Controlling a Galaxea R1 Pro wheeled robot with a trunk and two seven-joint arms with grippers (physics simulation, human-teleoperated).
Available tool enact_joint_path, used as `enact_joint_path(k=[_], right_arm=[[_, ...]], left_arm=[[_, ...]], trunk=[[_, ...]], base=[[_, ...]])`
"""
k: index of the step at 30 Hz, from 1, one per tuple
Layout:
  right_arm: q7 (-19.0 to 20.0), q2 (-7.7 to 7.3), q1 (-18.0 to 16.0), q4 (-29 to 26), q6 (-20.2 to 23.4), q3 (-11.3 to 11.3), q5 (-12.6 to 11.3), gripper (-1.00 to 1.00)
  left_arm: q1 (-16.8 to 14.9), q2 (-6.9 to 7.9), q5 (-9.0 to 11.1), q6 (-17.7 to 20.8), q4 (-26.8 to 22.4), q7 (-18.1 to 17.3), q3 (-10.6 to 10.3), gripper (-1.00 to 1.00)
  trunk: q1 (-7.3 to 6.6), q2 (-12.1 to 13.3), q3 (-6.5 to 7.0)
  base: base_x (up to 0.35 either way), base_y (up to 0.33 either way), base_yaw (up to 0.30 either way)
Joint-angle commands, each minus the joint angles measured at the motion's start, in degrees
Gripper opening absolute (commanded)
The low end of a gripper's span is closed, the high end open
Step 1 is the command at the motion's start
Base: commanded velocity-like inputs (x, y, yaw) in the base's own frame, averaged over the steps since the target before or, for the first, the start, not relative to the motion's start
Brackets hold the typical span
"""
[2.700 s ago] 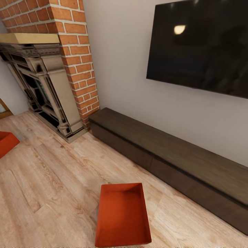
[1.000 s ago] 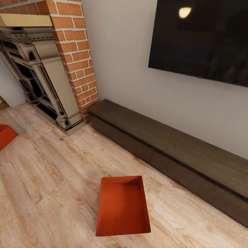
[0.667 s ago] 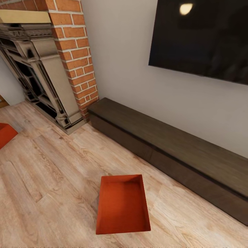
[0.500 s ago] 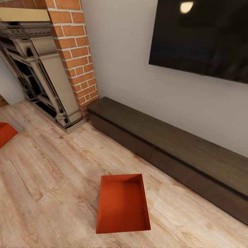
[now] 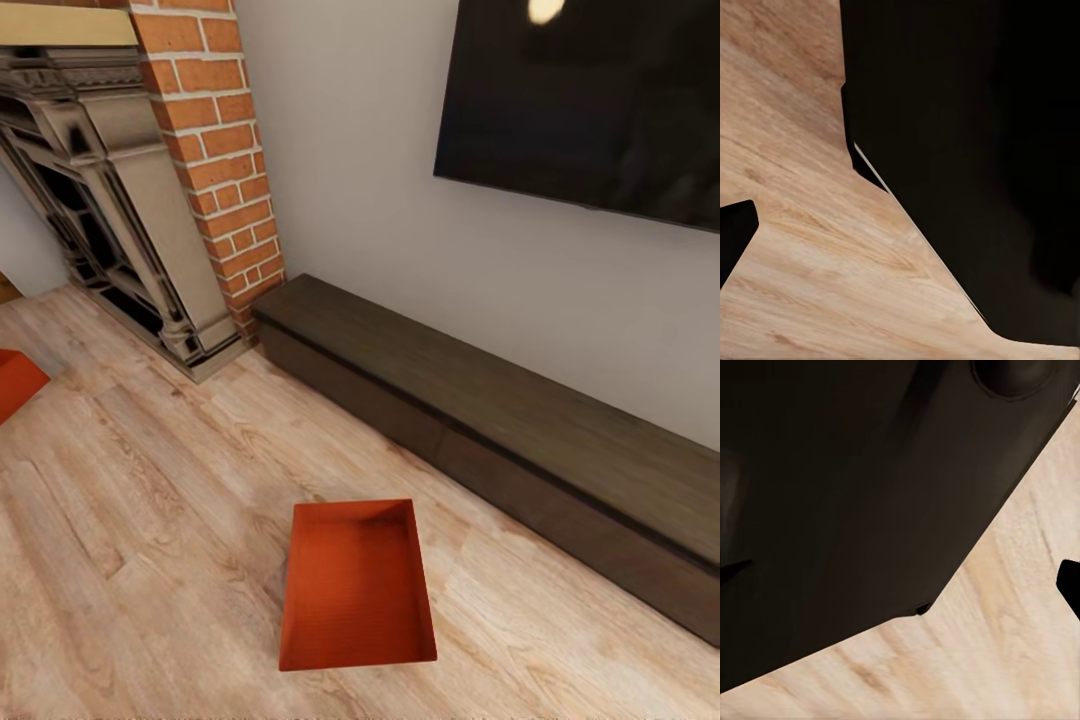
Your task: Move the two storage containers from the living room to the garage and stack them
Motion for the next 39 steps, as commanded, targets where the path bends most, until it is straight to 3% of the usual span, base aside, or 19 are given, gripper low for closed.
enact_joint_path(k=[1, 39], right_arm=[[-0.1, 0.03, 0.0, -0.01, -0.13, 0.49, -0.57, 1.0], [-0.1, 0.19, -0.01, -0.01, 0.05, 0.49, -0.58, 1.0]], left_arm=[[-0.02, 0.0, 0.13, -0.18, 0.03, -0.01, 0.02, 1.0], [-0.02, -0.31, 0.51, -0.23, -0.01, -0.01, 0.27, 1.0]], trunk=[[0.0, -0.01, -0.12], [0.0, -0.01, -3.51]], base=[[0.0, 0.0, 0.0], [0.0, 0.0, 0.0]])
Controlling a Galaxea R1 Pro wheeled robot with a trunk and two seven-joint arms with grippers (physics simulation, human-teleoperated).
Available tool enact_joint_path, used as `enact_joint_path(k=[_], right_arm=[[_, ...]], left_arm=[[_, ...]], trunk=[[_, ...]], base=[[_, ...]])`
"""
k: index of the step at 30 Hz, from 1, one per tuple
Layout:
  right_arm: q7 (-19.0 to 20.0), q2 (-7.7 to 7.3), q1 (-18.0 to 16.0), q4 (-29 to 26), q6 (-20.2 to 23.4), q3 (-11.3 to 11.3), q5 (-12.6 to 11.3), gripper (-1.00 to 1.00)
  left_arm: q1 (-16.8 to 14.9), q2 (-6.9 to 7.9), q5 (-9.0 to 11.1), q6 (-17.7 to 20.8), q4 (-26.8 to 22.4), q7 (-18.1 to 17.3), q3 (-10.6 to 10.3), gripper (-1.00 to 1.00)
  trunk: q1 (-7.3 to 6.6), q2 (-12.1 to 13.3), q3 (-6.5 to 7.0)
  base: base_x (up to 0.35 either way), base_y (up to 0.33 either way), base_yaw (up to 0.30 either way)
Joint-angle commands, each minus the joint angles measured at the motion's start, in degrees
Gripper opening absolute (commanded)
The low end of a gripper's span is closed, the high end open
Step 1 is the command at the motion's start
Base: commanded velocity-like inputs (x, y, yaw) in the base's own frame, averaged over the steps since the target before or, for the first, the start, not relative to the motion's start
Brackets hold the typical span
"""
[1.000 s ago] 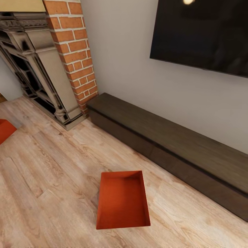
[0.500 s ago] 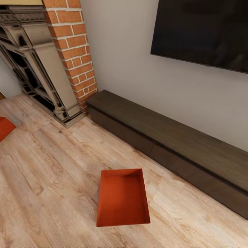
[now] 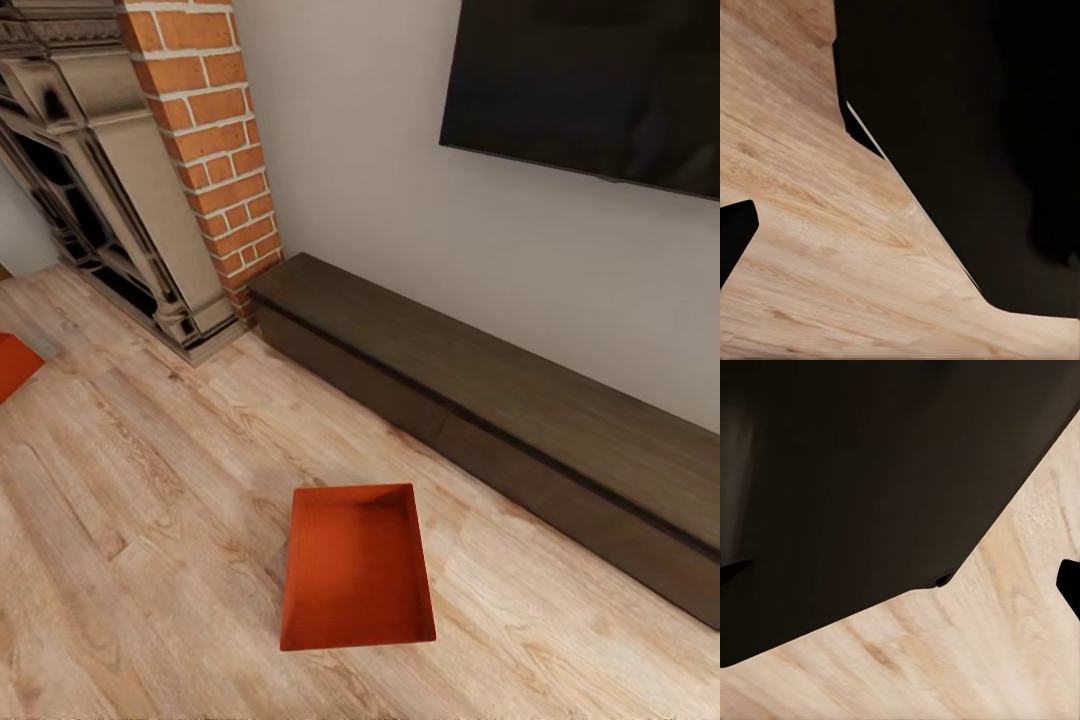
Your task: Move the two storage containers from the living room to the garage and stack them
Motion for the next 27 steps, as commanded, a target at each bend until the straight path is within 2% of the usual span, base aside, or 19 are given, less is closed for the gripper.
enact_joint_path(k=[1, 9, 27], right_arm=[[-0.11, -0.03, 0.0, 0.02, -0.17, 0.49, -0.56, 1.0], [-0.11, -0.08, 0.02, 0.02, -0.24, 0.49, -0.54, 1.0], [-0.11, -0.33, 0.01, 0.02, -0.26, 0.49, -0.4, 1.0]], left_arm=[[-0.02, 0.02, 0.17, -0.17, 0.06, -0.01, 0.04, 1.0], [-0.02, 0.05, 0.21, -0.15, 0.08, -0.01, 0.11, 1.0], [-0.02, 0.13, 0.23, -0.14, 0.08, 0.01, 0.22, 1.0]], trunk=[[0.0, -0.01, -0.12], [0.0, -0.01, -0.74], [0.0, -0.01, -0.77]], base=[[0.0, 0.0, 0.0], [0.0, 0.0, 0.0], [0.0, 0.0, 0.0]])
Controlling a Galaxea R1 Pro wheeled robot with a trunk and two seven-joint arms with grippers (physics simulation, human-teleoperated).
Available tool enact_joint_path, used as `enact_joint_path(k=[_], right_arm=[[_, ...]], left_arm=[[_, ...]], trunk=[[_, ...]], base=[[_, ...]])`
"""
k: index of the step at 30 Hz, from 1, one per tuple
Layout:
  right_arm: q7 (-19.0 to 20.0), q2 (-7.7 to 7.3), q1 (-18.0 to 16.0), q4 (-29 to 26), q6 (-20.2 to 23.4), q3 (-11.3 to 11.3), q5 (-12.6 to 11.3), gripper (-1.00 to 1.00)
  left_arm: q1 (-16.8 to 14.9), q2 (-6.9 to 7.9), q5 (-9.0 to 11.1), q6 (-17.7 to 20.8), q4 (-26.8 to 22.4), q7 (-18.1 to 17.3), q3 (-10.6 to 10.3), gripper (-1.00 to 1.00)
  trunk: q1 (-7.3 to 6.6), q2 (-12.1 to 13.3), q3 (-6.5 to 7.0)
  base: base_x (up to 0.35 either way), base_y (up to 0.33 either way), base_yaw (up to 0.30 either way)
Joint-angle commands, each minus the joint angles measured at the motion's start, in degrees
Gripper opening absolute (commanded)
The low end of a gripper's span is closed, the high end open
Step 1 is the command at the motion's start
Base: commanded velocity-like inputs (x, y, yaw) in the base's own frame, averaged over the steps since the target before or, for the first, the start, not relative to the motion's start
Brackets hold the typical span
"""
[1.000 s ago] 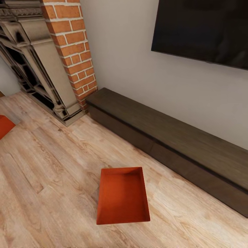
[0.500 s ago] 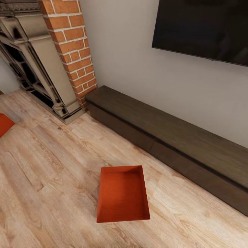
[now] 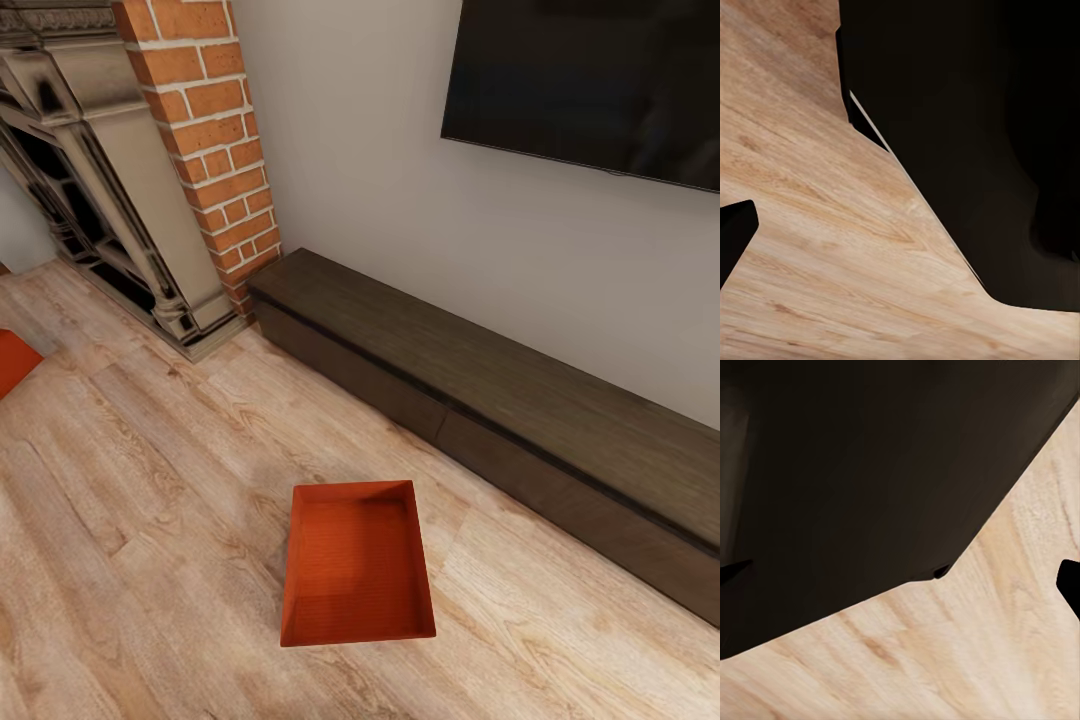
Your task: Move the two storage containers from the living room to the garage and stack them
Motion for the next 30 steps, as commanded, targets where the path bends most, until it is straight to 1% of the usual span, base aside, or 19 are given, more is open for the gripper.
enact_joint_path(k=[1, 26, 29, 30], right_arm=[[-0.09, -0.01, 0.0, -0.01, -0.22, 0.5, -0.61, 1.0], [-0.16, 0.0, -0.01, -0.01, -0.26, 0.5, -0.54, 1.0], [-0.24, 0.0, -0.02, -0.12, -0.46, 0.5, -0.64, 1.0], [-2.49, -0.51, -0.09, -12.12, 1.0, 0.5, -0.52, 1.0]], left_arm=[[-0.02, 0.0, 0.18, -0.18, 0.04, 0.04, 0.05, 1.0], [-0.02, 0.16, 0.13, -0.18, 0.01, 0.15, 0.04, 1.0], [-0.02, -0.18, -0.15, -0.25, -0.06, 0.35, -0.21, 1.0], [-0.02, 0.07, 0.09, 0.72, -10.07, 0.64, -0.21, 1.0]], trunk=[[0.0, -0.01, -0.03], [0.0, -0.01, -0.03], [0.0, -0.01, -0.03], [0.0, -0.01, -0.03]], base=[[0.0, 0.0, 0.0], [0.0, 0.0, 0.0], [0.0, 0.0, 0.0], [0.0, 0.0, 0.0]])
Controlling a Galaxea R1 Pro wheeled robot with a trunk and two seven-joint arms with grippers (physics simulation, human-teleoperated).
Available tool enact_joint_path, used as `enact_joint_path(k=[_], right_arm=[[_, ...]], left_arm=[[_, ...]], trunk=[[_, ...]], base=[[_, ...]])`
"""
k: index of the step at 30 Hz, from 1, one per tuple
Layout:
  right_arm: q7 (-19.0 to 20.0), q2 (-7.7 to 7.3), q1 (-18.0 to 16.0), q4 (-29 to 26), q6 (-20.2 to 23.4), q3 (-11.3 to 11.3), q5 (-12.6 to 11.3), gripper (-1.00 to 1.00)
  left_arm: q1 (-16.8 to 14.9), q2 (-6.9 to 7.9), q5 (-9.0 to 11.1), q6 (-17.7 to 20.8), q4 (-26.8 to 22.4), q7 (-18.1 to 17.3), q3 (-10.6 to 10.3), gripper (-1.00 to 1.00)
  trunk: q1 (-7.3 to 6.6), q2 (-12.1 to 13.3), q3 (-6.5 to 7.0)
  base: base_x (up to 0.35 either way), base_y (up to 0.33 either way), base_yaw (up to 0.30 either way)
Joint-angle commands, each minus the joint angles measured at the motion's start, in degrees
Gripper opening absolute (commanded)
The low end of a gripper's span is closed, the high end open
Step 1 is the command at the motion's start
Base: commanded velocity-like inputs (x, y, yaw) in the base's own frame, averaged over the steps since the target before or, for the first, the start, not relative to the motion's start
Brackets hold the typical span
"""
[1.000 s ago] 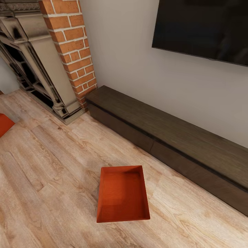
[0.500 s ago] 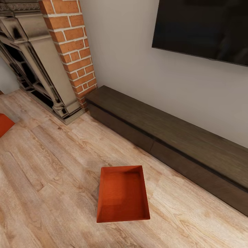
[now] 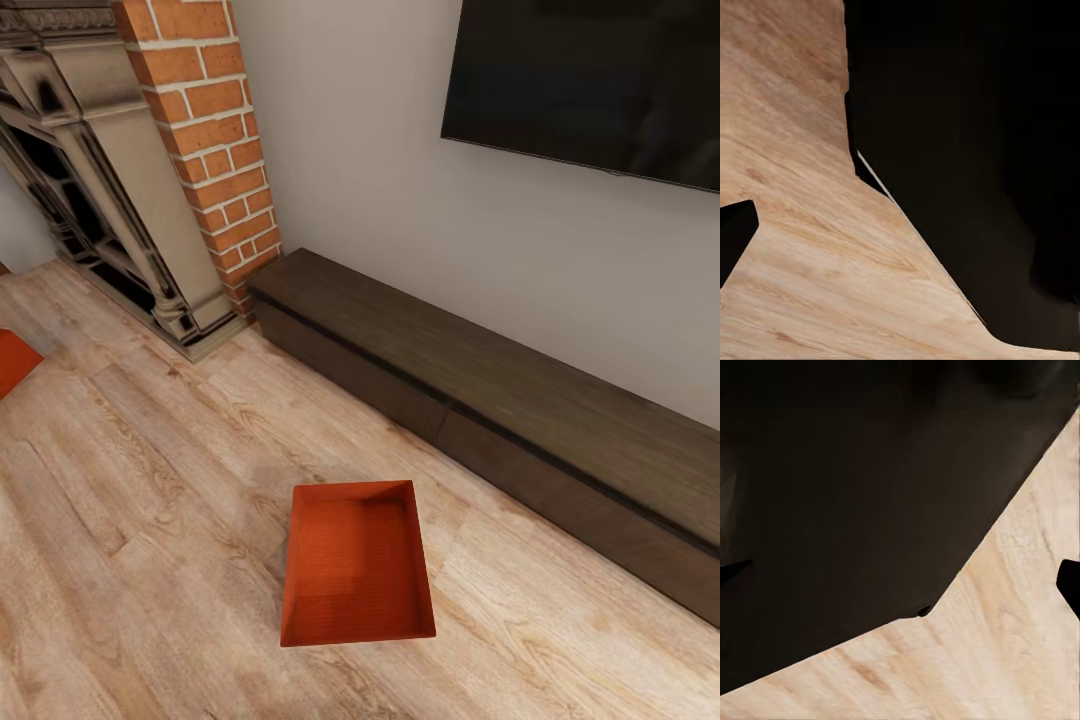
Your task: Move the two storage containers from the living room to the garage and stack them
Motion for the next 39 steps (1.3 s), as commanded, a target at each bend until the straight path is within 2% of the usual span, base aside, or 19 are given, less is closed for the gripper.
enact_joint_path(k=[1, 2, 4, 7, 8, 10, 11, 13, 15, 16, 20, 21, 23, 24, 27, 31, 34, 36, 39], right_arm=[[-0.97, -0.04, -0.02, -10.55, 1.06, 0.58, -0.54, 1.0], [-1.92, -0.09, 0.07, -14.35, 3.71, 0.54, -0.53, 1.0], [-2.59, -0.11, 0.11, -18.05, 7.83, 0.4, -0.57, 1.0], [-3.13, -0.04, -1.96, -21.04, 11.92, 0.2, -0.63, 1.0], [-3.14, -0.02, -2.59, -21.25, 12.19, 0.19, -0.63, 1.0], [-3.2, 0.02, -6.33, -21.78, 12.95, 0.16, -0.65, 1.0], [-3.21, 0.03, -7.05, -21.84, 13.03, 0.14, -0.65, 1.0], [-3.22, 0.13, -12.2, -21.98, 13.31, 0.06, -0.71, 1.0], [-3.5, 0.31, -15.96, -22.02, 13.71, 0.0, -0.77, 1.0], [-3.9, 0.44, -18.59, -22.06, 14.42, -0.02, -0.8, 1.0], [-4.82, 0.67, -24.03, -22.12, 15.95, -0.06, -0.85, 1.0], [-4.98, 0.69, -24.78, -22.12, 16.07, -0.08, -0.86, 1.0], [-6.34, 0.8, -28.53, -22.07, 16.43, -0.13, -1.47, 1.0], [-6.78, 0.83, -29.28, -22.07, 16.57, -0.14, -1.78, 1.0], [-9.82, 0.94, -33.09, -22.05, 18.5, -0.25, -4.5, 1.0], [-12.64, 0.93, -37.1, -21.71, 20.02, -0.29, -11.51, 1.0], [-13.08, 0.97, -37.87, -21.19, 20.05, -0.31, -14.99, 1.0], [-13.21, 1.04, -38.05, -20.58, 19.6, -0.4, -16.28, 1.0], [-13.49, 1.61, -38.18, -18.05, 16.96, -0.57, -18.1, 1.0]], left_arm=[[-0.05, 0.11, 0.17, 0.36, -7.56, 0.01, 0.02, 1.0], [-0.05, 0.48, 0.17, 1.87, -11.09, -0.03, 0.02, 1.0], [-0.05, 1.05, 0.17, 5.43, -16.26, -0.03, 0.06, 1.0], [-0.05, 2.08, 0.21, 13.17, -26.03, 0.08, 0.1, 1.0], [-0.05, 2.18, 0.21, 14.19, -27.61, 0.12, 0.1, 1.0], [-0.05, 2.41, 0.21, 18.95, -36.31, 0.27, 0.1, 1.0], [-0.05, 2.41, 0.22, 19.8, -37.85, 0.25, 0.12, 1.0], [-1.07, 2.22, 0.36, 25.58, -43.87, 0.24, 0.19, 1.0], [-3.97, 1.96, 0.9, 29.16, -46.28, 0.26, 0.24, 1.0], [-6.75, 1.42, 1.69, 30.76, -47.12, 0.27, 0.26, 1.0], [-13.55, -0.34, 2.95, 32.63, -47.52, 0.34, 0.28, 1.0], [-14.52, -0.64, 3.03, 32.82, -47.48, 0.36, 0.28, 1.0], [-19.05, -2.15, 3.16, 33.93, -47.31, 0.44, 0.25, 1.0], [-19.87, -2.45, 3.16, 34.09, -47.3, 0.46, 0.24, 1.0], [-23.89, -4.04, 3.21, 34.52, -47.22, 0.51, 0.21, 1.0], [-28.1, -7.16, 2.84, 34.24, -44.94, 0.48, 0.14, 1.0], [-30.07, -8.62, 2.4, 33.87, -40.92, 0.51, -0.08, 1.0], [-31.32, -9.04, 1.64, 33.98, -38.69, 1.18, -0.2, 1.0], [-32.73, -9.41, 0.04, 34.31, -36.78, 5.55, -0.23, 1.0]], trunk=[[0.0, -0.01, -0.02], [0.0, -0.01, -0.02], [0.0, -0.01, -0.02], [0.0, -0.01, -0.02], [0.0, -0.01, -0.02], [0.0, -0.01, -0.02], [0.0, -0.01, -0.02], [0.0, -0.01, -0.02], [0.0, -0.01, -0.02], [0.0, -0.01, -0.02], [0.0, -0.01, -0.02], [0.0, -0.01, -0.02], [0.0, -0.01, -0.02], [0.0, -0.01, -0.02], [0.0, -0.01, -0.02], [0.0, -0.01, -0.02], [0.0, -0.01, -0.02], [0.0, -0.01, -0.02], [0.0, -0.01, -0.02]], base=[[0.0, 0.0, 0.0], [0.0, 0.0, 0.0], [0.0, 0.0, 0.0], [0.0, 0.0, 0.0], [0.0, 0.0, 0.0], [0.0, 0.0, 0.0], [0.0, 0.0, 0.0], [0.0, 0.0, 0.0], [0.0, 0.0, 0.0], [0.0, 0.0, 0.0], [0.0, 0.0, 0.0], [0.0, 0.0, 0.0], [0.0, 0.0, 0.0], [0.0, 0.0, 0.0], [0.0, 0.0, 0.0], [0.0, 0.0, 0.0], [0.0, 0.0, 0.0], [0.0, 0.0, 0.0], [0.0, 0.0, 0.0]])
